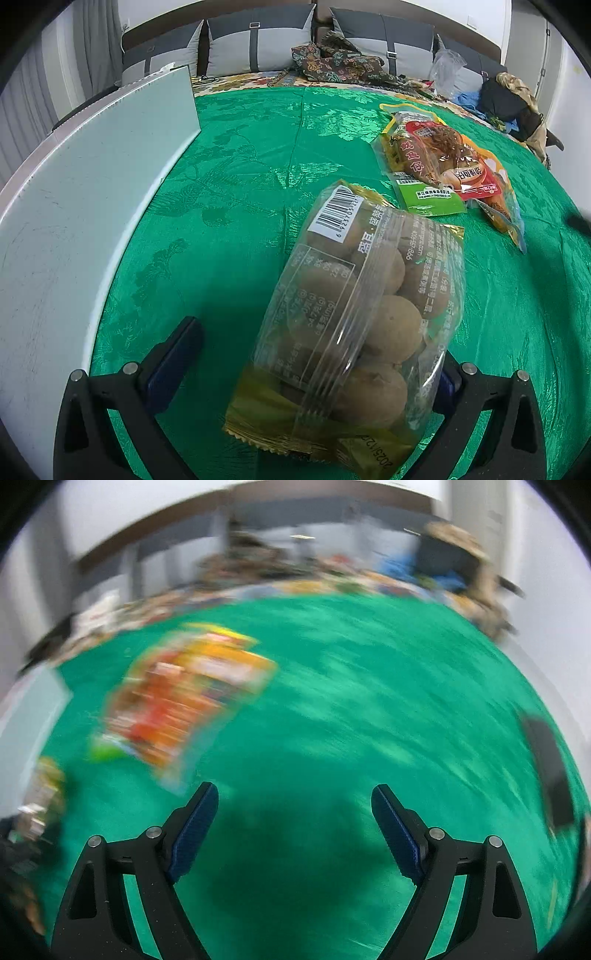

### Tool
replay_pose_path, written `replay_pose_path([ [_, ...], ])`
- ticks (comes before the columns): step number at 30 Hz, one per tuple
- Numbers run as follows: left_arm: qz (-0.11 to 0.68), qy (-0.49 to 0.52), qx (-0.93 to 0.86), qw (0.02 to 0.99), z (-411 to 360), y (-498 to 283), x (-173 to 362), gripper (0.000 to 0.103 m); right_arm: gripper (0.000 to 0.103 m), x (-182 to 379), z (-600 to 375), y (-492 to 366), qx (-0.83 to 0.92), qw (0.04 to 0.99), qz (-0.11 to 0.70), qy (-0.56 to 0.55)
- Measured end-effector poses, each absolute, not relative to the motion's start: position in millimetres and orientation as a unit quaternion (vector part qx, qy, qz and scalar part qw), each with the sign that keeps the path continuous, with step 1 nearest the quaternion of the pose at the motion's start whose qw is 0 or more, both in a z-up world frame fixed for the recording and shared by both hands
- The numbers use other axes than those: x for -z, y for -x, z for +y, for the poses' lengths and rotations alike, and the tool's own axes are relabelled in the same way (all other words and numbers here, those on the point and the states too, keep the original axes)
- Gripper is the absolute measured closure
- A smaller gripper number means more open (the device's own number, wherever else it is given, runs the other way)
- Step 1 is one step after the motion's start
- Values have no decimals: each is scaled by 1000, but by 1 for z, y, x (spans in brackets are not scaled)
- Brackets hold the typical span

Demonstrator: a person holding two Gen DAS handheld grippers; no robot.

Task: Organize snacks
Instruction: 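Hold the round-snack bag in the left gripper while moving the right gripper to the snack bags, then grasp the red-bordered spicy snack bag with the right gripper and lift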

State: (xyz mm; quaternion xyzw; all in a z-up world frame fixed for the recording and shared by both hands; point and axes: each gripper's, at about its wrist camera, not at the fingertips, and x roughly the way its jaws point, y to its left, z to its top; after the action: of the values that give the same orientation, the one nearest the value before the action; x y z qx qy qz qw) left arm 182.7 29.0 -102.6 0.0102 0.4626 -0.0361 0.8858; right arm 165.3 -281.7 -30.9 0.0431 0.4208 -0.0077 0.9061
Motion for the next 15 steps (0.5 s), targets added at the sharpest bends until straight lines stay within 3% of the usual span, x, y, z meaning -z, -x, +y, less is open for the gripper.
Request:
replay_pose_path([
  [6,463,-10,36,886,29,-183,103,0,16,28,-184,-265,-64,892,444,58],
  [14,462,-10,36,886,29,-183,103,0,19,62,-131,-311,-69,866,475,139],
  [15,462,-10,36,886,29,-183,103,0,33,60,-131,-308,-66,868,471,144],
])
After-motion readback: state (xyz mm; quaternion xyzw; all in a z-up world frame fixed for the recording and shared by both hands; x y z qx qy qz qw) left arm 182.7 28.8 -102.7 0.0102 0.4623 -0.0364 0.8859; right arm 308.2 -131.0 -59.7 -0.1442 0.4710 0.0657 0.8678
